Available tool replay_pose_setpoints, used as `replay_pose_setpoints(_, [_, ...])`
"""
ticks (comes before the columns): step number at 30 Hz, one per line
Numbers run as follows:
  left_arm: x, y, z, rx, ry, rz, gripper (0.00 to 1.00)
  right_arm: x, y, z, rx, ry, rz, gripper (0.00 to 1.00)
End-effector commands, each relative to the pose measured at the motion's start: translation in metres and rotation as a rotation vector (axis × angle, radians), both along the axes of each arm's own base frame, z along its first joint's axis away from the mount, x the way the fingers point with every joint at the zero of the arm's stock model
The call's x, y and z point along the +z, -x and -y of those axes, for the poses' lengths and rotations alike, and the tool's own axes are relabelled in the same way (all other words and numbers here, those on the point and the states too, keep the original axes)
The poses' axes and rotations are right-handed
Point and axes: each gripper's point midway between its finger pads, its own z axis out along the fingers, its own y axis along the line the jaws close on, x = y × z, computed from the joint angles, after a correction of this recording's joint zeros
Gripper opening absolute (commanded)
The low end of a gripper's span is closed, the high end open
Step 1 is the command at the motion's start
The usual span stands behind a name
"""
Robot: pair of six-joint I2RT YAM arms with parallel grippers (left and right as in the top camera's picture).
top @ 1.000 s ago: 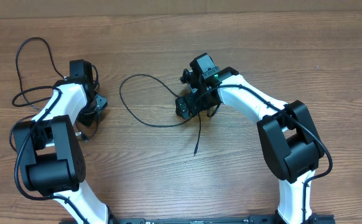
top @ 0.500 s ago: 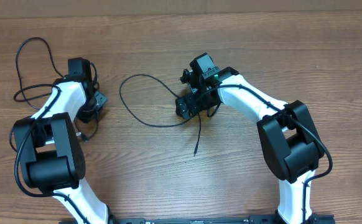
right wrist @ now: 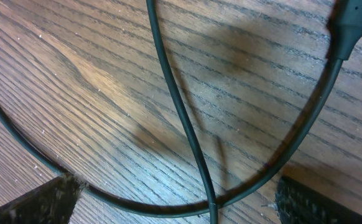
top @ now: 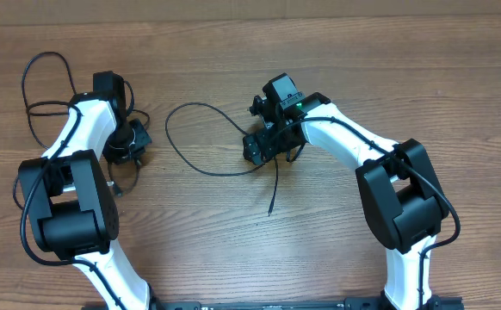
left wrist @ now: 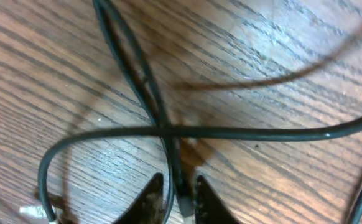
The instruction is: Untangle cables
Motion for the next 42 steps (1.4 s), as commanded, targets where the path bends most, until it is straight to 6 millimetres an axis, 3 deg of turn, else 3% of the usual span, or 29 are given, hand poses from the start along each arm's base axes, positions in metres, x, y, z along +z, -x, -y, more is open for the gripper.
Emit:
replay_pose_setpoints(1, [0.0,-0.005,0.004,-0.156,0.004,-0.006,0.27,-0.005,0.003,0.0,0.002,-0.002,-0.013,1.0])
replay_pose_setpoints(4, [0.002,-0.004,0.004,-0.174,0.007,-0.014,0.52,-0.004,0.003,0.0,0.002,-0.002,-0.013,1.0])
replay_pose_setpoints(6, [0.004,-0.004,0.007,-0.175,0.022,-0.012,0.57,-0.005,0.003,0.0,0.002,-0.002,-0.013,1.0])
replay_pose_setpoints(10, [0.013,-0.009,0.018,-0.229,0.088,0.002,0.54,-0.005,0.003,0.0,0.002,-0.002,-0.013,1.0])
replay_pose_setpoints(15, [0.027,-0.014,0.016,-0.228,0.077,0.034,0.56,-0.005,0.003,0.0,0.002,-0.002,-0.013,1.0])
replay_pose_setpoints(25, [0.037,-0.019,-0.016,-0.226,0.033,0.085,0.54,-0.005,0.003,0.0,0.002,-0.002,-0.013,1.0])
replay_pose_setpoints(32, [0.053,-0.026,-0.001,-0.368,0.102,0.161,0.5,-0.004,0.003,0.0,0.002,-0.002,-0.013,1.0])
replay_pose_setpoints(35, [0.052,-0.024,-0.012,-0.351,0.048,0.139,0.54,-0.005,0.003,0.0,0.002,-0.002,-0.013,1.0])
replay_pose_setpoints(37, [0.05,-0.02,-0.03,-0.277,-0.03,0.103,0.56,-0.005,0.003,0.0,0.002,-0.002,-0.013,1.0])
replay_pose_setpoints(42, [0.045,-0.017,-0.043,-0.205,-0.069,0.096,0.56,-0.005,0.003,0.0,0.002,-0.002,-0.013,1.0])
